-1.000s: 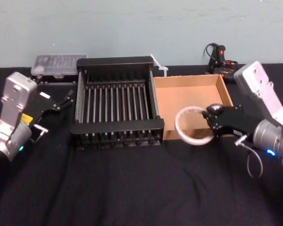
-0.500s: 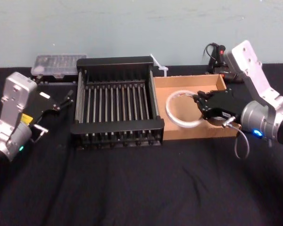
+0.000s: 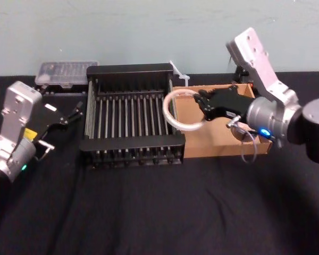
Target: Pick up the white tape and place it into the black box , Pick up the silver tape and place it into the brown box.
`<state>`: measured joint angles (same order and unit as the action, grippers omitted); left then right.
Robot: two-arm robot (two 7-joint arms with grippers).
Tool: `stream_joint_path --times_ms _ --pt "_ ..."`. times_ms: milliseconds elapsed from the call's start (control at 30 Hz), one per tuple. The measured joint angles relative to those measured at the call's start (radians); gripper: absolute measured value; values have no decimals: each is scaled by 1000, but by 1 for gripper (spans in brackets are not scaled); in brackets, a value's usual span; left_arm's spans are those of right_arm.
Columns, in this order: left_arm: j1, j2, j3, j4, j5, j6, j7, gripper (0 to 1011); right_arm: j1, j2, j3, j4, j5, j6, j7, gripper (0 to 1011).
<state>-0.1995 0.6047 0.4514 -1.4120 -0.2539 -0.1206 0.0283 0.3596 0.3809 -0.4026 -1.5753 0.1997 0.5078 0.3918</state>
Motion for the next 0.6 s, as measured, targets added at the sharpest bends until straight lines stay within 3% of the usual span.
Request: stream_joint_path --times_ms 600 --pt "0 0 0 0 0 0 0 1001 106 -81 -70 132 -27 -32 14 97"
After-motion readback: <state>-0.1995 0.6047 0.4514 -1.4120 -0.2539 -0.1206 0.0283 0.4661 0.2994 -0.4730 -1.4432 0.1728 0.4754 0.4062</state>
